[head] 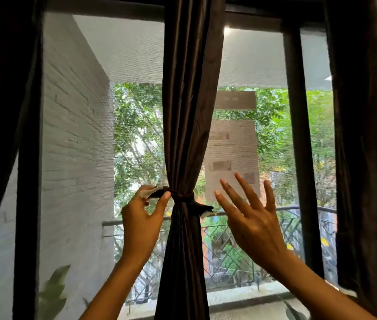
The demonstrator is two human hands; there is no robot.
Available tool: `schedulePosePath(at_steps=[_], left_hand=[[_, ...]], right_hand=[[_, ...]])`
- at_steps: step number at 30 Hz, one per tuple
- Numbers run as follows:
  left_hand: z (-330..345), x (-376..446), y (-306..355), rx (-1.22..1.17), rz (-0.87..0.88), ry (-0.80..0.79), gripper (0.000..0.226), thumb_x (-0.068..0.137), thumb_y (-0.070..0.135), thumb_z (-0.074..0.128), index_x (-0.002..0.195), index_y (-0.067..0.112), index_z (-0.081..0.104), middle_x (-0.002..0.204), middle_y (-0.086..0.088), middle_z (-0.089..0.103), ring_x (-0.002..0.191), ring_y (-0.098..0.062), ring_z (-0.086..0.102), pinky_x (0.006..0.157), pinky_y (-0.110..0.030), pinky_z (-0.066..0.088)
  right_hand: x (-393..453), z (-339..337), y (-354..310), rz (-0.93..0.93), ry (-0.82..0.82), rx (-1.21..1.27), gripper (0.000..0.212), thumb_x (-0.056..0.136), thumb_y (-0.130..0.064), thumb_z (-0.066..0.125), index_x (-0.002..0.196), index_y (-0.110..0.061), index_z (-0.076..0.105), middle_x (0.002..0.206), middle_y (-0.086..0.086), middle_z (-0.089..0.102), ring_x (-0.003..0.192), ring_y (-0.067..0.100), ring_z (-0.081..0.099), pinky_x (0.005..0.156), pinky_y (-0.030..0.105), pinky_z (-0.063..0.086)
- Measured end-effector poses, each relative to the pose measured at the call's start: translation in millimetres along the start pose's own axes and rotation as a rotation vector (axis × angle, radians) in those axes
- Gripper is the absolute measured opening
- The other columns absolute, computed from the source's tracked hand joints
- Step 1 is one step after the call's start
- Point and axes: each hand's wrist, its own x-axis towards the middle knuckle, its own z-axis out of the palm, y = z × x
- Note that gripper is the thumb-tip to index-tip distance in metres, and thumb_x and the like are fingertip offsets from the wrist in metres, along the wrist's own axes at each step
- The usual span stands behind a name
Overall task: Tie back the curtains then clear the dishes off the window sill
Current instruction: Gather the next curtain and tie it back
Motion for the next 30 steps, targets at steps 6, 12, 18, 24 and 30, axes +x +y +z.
schedulePosePath(at_steps=[6,12,18,24,30], left_hand=[[27.9,2.6,50.9,0.166,0.361,0.118,0.038,0.089,0.024,0.06,0.124,0.011,0.056,0.123,-0.002,0.059,0.117,-0.014,0.052,0.1,-0.019,0.038],[125.0,31.1,116.9,0.174,0.639,0.066,0.025,0.089,0.017,0.053,0.11,0.009,0.063,0.12,-0.005,0.062,0.113,-0.022,0.055,0.098,-0.036,0.04],[260.2,52.0,170.7,0.236,0.668,-0.048,0.032,0.089,0.034,0.044,0.106,0.015,0.063,0.119,-0.002,0.062,0.113,-0.02,0.054,0.098,-0.033,0.037],[371.1,80.6,214.0,0.216,0.453,-0.108,0.037,0.095,0.039,0.048,0.119,0.014,0.063,0.13,-0.001,0.058,0.122,-0.018,0.048,0.102,-0.031,0.037],[436.4,118.9,256.2,0.106,0.294,-0.097,0.053,0.092,0.044,0.054,0.134,0.012,0.052,0.139,-0.008,0.051,0.129,-0.02,0.046,0.102,-0.031,0.039]], right_hand=[[9.3,-13.8,44.3,0.131,0.002,0.021,0.035,0.094,-0.019,0.048,0.127,-0.011,0.059,0.145,0.011,0.044,0.135,0.027,0.04,0.111,0.054,0.024],[33.0,-42.6,172.2,0.32,0.053,-0.151,0.038,0.093,-0.027,0.044,0.122,-0.01,0.062,0.14,0.012,0.049,0.127,0.027,0.048,0.108,0.049,0.03],[34.7,-83.2,327.7,0.501,0.109,-0.242,0.042,0.094,-0.032,0.037,0.12,-0.008,0.061,0.137,0.011,0.052,0.126,0.028,0.05,0.105,0.051,0.033],[27.7,-92.4,433.6,0.5,0.1,-0.198,0.046,0.094,-0.036,0.033,0.116,-0.008,0.062,0.133,0.01,0.056,0.123,0.027,0.053,0.102,0.048,0.036],[51.2,-78.9,487.5,0.505,0.122,-0.077,0.052,0.093,-0.042,0.031,0.116,-0.008,0.063,0.131,0.011,0.058,0.121,0.027,0.054,0.101,0.044,0.04]])
